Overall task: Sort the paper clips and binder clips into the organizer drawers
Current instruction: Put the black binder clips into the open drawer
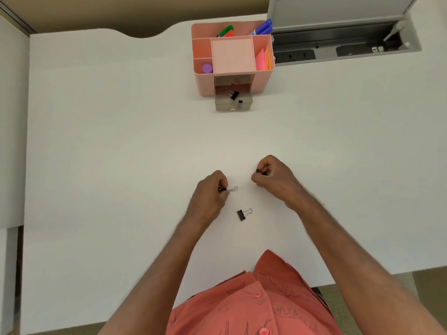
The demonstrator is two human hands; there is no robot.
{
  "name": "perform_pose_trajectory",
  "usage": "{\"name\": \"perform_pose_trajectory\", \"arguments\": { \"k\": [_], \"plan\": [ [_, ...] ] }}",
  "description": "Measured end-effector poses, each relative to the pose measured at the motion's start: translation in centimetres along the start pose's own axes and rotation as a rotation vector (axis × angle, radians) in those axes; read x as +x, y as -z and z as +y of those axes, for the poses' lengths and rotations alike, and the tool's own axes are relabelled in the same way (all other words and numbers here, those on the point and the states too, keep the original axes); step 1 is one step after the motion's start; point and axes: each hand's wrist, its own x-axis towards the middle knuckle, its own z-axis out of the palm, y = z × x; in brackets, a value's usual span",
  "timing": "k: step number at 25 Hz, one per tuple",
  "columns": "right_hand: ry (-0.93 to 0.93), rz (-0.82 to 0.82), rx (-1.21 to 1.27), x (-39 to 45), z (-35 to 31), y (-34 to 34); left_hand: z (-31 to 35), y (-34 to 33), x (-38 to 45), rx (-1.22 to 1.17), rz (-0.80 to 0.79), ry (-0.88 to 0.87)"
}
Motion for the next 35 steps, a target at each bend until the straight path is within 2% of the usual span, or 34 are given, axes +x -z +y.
{"name": "perform_pose_trajectory", "arguments": {
  "k": [4,8,10,12,15,18,21,24,28,31,35],
  "plan": [
    [-0.08,-0.073,0.361,1.8,-2.2,0.6,-0.2,0.9,0.7,-0.299,0.041,0.131],
    [0.036,-0.071,0.525,4.3,-7.1,1.4,0.2,2.1,1.4,-0.548,0.087,0.185],
    [0.189,0.07,0.371,6.1,-9.7,1.7,0.9,3.0,2.0,-0.604,0.121,0.176],
    [0.403,0.243,-0.035,7.9,-12.0,1.7,1.8,3.9,2.9,-0.603,0.157,0.149],
    [0.628,0.314,-0.49,10.1,-13.7,1.3,2.9,5.0,4.6,-0.47,0.242,0.107],
    [0.674,0.267,-0.691,11.8,-14.0,0.9,4.4,5.9,6.4,-0.329,0.323,0.046],
    [0.67,0.23,-0.783,13.0,-13.8,0.7,6.0,6.8,8.6,-0.153,0.412,-0.122],
    [0.731,0.253,-0.721,12.9,-12.9,1.1,7.3,7.4,11.9,-0.014,0.478,-0.247],
    [0.789,0.405,-0.504,10.6,-9.9,2.0,9.3,7.3,16.0,0.213,0.511,-0.322],
    [0.739,0.436,-0.393,7.7,-6.5,2.1,9.6,6.3,17.5,0.312,0.449,-0.327],
    [0.634,0.384,-0.31,4.6,-2.4,2.2,9.2,5.5,18.4,0.425,0.404,-0.333]
  ]
}}
